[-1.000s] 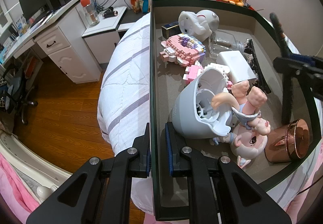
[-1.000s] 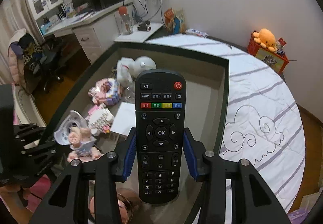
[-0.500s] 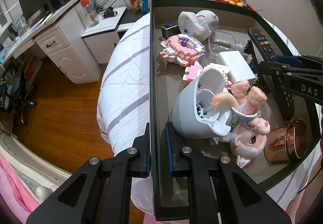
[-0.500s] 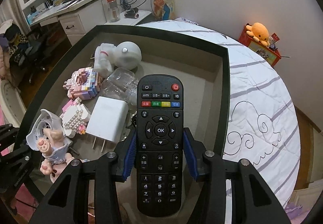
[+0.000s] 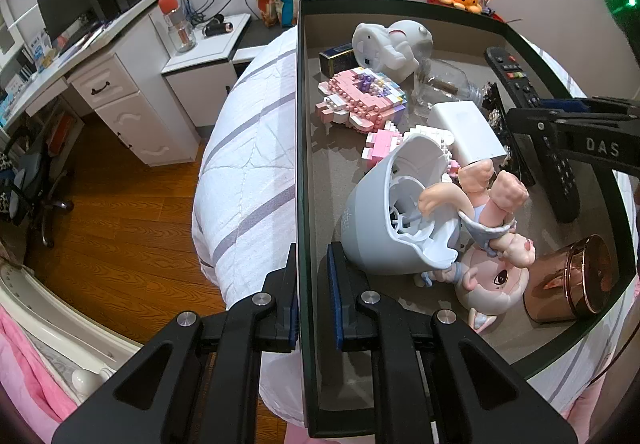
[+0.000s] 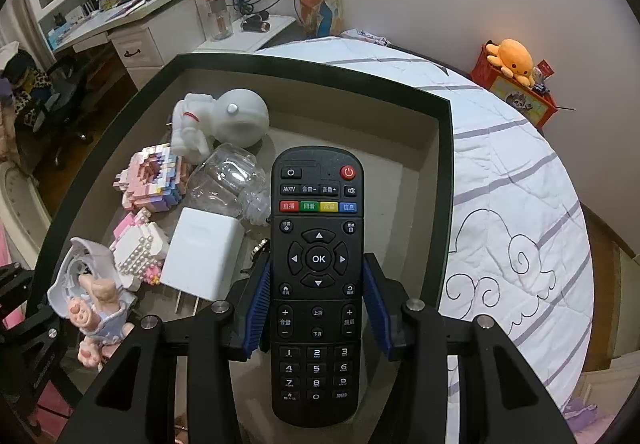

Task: Organize rigid objects
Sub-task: 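Carry the remote into the box and release it beside the hair clip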

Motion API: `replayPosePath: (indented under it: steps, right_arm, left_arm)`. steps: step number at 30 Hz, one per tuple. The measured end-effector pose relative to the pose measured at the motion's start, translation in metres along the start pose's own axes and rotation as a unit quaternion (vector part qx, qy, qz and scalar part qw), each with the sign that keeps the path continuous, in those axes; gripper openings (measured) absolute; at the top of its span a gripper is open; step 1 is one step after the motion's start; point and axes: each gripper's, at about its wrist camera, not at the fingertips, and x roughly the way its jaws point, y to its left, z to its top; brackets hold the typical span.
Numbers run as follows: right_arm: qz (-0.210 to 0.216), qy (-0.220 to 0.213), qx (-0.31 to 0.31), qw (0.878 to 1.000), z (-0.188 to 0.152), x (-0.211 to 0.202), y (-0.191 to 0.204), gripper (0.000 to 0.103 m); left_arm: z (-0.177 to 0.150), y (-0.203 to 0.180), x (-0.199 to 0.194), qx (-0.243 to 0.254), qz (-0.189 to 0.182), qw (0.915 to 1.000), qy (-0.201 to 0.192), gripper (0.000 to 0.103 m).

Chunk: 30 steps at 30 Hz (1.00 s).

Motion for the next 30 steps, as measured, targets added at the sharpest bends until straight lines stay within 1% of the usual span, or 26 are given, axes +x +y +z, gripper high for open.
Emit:
replayPosePath:
  steps: [4,7,14,19,22,24,26,28,30]
  right_arm:
    - [-0.015,0.008,0.005,1.000,0.009,0.005,-0.001,0.045]
    - [-0.016,0.010,0.007,1.000,0.015,0.008,-0.003,0.045]
    - [-0.061,0.010,0.000,0.998,0.020,0.012,0.000,0.045]
    - [-0.065,0.009,0.001,0.998,0.021,0.012,-0.003,0.045]
    - [-0.056,-0.002,0.012,0.998,0.022,0.010,-0.008,0.045]
    - [-0.062,-0.008,0.014,0.998,0.022,0.009,-0.008,0.045]
    - [-0.072,-0.013,0.018,0.997,0.024,0.007,-0.010,0.048]
    - [-0.063,-0.020,0.023,0.998,0.026,0.006,-0.010,0.052]
    - [-0.065,-0.024,0.023,0.997,0.026,0.004,-0.008,0.053]
  left_arm:
    - [0.000,0.000,0.000,0.000,0.000,1.0000,0.001,0.010]
    - [0.000,0.000,0.000,0.001,0.000,1.0000,0.000,0.010]
    - [0.001,0.000,0.000,0.002,0.000,1.0000,0.000,0.010]
    - [0.002,-0.001,-0.001,0.002,-0.001,1.0000,0.000,0.010]
    - [0.002,-0.001,-0.001,0.002,0.000,1.0000,0.000,0.010]
    - [0.003,-0.001,-0.001,0.002,0.000,1.0000,0.000,0.010]
    - [0.002,-0.001,0.000,0.002,0.000,1.0000,0.000,0.010]
    - [0.002,-0.001,0.000,0.002,0.001,1.0000,0.000,0.010]
    - [0.003,-0.001,0.000,0.002,0.001,1.0000,0.000,0.010]
